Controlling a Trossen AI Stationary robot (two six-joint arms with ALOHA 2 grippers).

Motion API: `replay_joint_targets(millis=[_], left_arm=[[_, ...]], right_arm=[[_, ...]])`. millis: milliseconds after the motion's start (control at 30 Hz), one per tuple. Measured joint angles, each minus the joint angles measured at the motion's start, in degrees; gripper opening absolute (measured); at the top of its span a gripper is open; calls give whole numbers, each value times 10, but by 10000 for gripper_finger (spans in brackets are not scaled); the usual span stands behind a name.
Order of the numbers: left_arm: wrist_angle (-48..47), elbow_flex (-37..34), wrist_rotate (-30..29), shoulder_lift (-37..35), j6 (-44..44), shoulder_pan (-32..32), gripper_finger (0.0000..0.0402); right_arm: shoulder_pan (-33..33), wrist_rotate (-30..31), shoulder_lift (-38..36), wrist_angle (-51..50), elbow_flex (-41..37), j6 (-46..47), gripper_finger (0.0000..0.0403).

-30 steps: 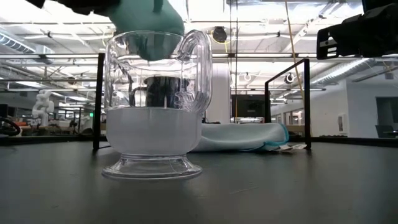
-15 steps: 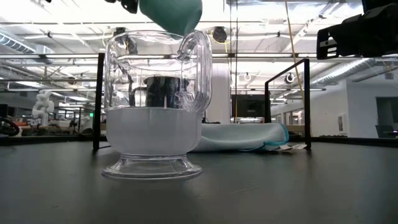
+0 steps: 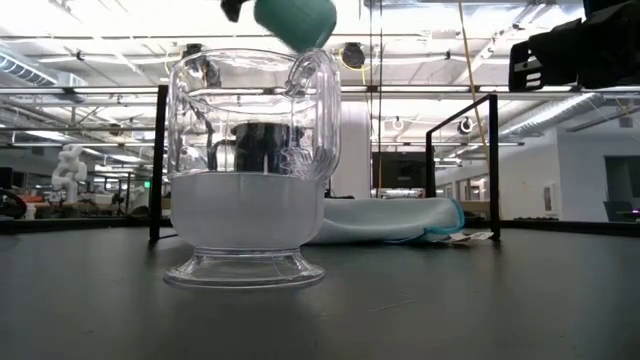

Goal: Stack small to large cups/mugs on shelf
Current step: Put the light blue mug on the microfiber cloth on the shelf

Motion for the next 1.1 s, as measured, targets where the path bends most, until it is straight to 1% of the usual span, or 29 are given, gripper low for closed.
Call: replay_joint_targets(millis=[200,300,400,433,633,733,867,1033,1100], left_arm=[[-113,99,50,61,25,45,6],[-165,155,101,94,42,70,6],[-237,203,168,131,71,96,6],[-253,218,180,146,80,103,6],[-341,298,220,216,135,146,6],[-380,327,225,248,165,160,6],[-442,362,259,281,234,178,6],[-482,387,270,317,280,190,6],[-479,395,273,326,303,190,6]], right_arm=[[0,0,0,0,0,-9,0],[0,0,0,0,0,-9,0],[0,0,0,-4,0,-8,0],[0,0,0,-6,0,-8,0],[0,0,0,-14,0,-8,0],[0,0,0,-18,0,-8,0],[0,0,0,-18,0,-8,0],[0,0,0,-18,0,-9,0],[0,0,0,-18,0,-10,0]])
